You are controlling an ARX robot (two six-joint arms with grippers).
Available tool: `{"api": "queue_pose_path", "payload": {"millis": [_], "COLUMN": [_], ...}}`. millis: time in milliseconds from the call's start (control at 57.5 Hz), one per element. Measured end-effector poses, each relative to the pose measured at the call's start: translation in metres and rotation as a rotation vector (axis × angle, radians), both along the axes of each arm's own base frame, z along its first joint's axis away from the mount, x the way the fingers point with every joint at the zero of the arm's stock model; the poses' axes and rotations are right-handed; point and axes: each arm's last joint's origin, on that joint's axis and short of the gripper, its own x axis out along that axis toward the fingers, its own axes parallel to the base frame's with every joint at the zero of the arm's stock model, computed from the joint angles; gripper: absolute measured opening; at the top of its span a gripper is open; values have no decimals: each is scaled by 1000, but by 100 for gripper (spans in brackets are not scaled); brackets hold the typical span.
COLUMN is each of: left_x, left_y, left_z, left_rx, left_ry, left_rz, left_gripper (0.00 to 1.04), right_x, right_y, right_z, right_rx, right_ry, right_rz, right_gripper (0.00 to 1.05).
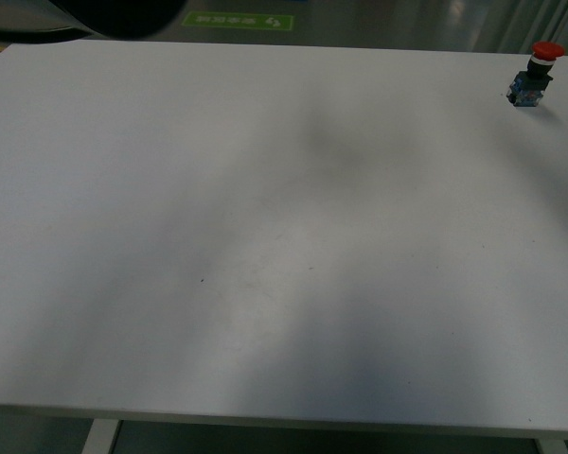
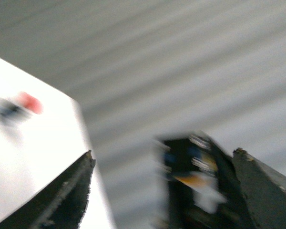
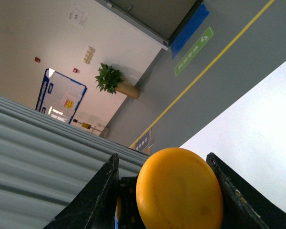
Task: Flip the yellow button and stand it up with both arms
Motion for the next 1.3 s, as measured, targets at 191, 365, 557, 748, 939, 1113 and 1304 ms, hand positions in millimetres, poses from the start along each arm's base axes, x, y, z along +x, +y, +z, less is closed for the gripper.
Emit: {"api": "queue_pose_path", "payload": {"millis": [191, 365, 557, 748, 939, 1113, 1304], "left_x": [-60, -116, -154, -179, -199, -217, -229], "left_y": [90, 149, 180, 196, 206, 217, 224], "left_z": [-11, -38, -47, -54, -59, -71, -66], "left_rx": [836, 1093, 1116, 1122, 1126, 1125, 1122], "left_ry": [-177, -244, -256, -258, -255, -259, -261], "left_rz": [807, 802, 811, 807, 809, 784, 820], "left_gripper": [49, 8, 4, 4, 4, 4, 4], "right_x": [1, 0, -1, -3, -8, -14, -22], "right_y": [-6, -4, -8, -8, -12, -17, -20], "right_z": [0, -2, -6, -6, -7, -6, -3], "right_rx": [-18, -29, -41, -54, -53, -53, -60], "right_ry": [-4, -3, 3, -6, -10, -12, -19], "right_rz": [-15, -2, -13, -16, -27, -30, -31], "right_gripper": [46, 46, 46, 46, 46, 46, 45]}}
